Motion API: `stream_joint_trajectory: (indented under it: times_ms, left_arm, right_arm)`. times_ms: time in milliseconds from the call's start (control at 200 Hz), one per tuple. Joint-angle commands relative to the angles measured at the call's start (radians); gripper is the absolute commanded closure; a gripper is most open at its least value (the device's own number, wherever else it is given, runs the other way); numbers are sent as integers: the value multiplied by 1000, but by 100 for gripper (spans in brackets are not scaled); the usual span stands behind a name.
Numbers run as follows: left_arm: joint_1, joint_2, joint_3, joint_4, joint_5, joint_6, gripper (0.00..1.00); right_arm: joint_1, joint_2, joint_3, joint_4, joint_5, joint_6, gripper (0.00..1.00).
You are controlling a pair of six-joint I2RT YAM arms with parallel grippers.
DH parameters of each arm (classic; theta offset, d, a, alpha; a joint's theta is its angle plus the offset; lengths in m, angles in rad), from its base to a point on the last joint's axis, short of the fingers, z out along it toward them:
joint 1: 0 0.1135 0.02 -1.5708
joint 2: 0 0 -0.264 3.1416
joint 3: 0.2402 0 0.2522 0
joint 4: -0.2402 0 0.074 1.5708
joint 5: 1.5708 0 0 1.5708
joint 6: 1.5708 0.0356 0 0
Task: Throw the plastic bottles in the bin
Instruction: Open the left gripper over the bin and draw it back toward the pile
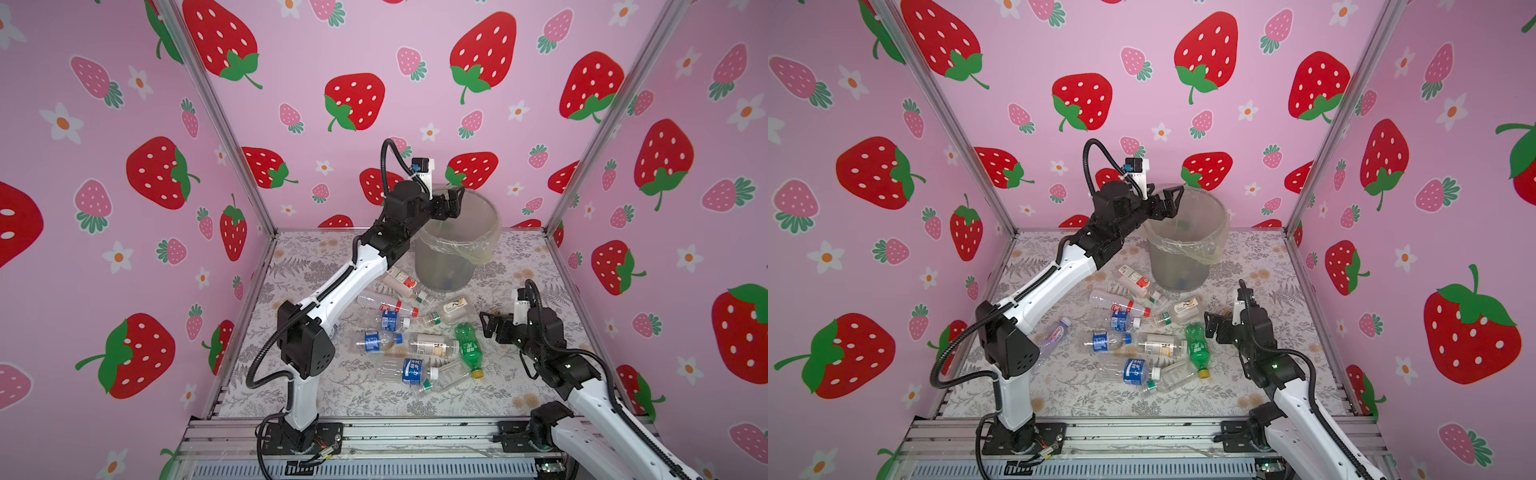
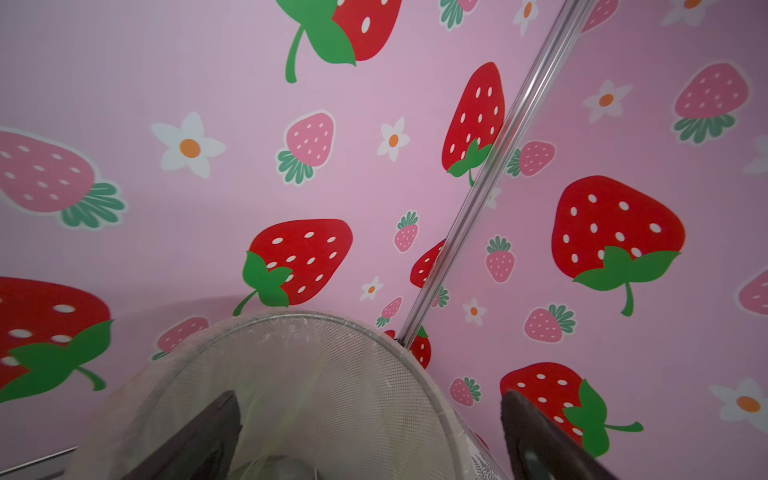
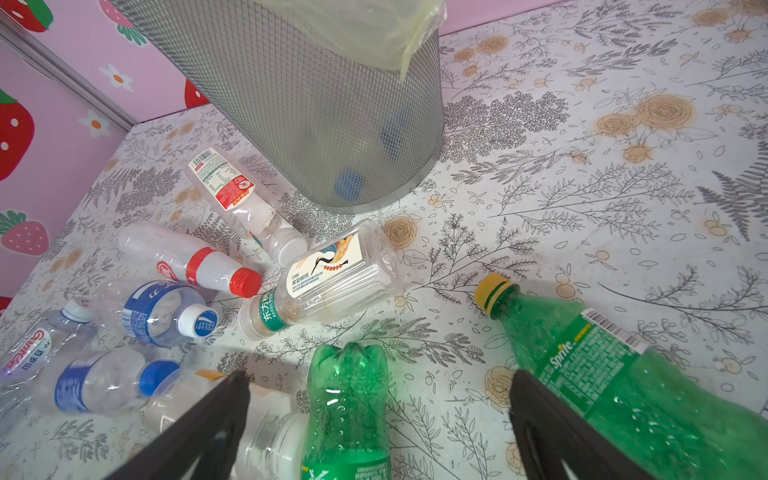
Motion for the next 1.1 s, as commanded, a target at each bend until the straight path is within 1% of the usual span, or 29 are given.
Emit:
stream_joint_trajectory:
  times_ms: [0, 115, 265, 400, 515, 650, 940, 1096]
  left_arm:
    - [11, -172, -101, -86, -151, 30, 1]
    - [16, -330, -311, -143, -157, 39, 1]
    - [51, -455, -482, -320, -174, -22, 1]
    - [72, -564, -665, -366, -186, -70, 1]
    - [96, -634, -771, -395, -174, -127, 1]
    - [107, -676, -845, -404, -152, -154, 1]
    - [108, -682, -880, -432, -83, -178, 1]
    - [109, -699, -920, -431, -66, -188, 1]
  right_arm:
    - [-3, -6, 2, -26, -10, 10, 1]
    - [-3, 6, -27, 14, -24, 16, 1]
    - [-2, 78, -29, 69, -57, 30, 1]
    - [-3, 135, -20, 99, -84, 40, 1]
    - [-2, 159, -15, 106, -78, 47, 1]
    - [-2, 176, 4, 88, -84, 42, 1]
    - [0, 175, 38, 8, -53, 25, 1]
    - [-1, 191, 40, -21, -63, 19, 1]
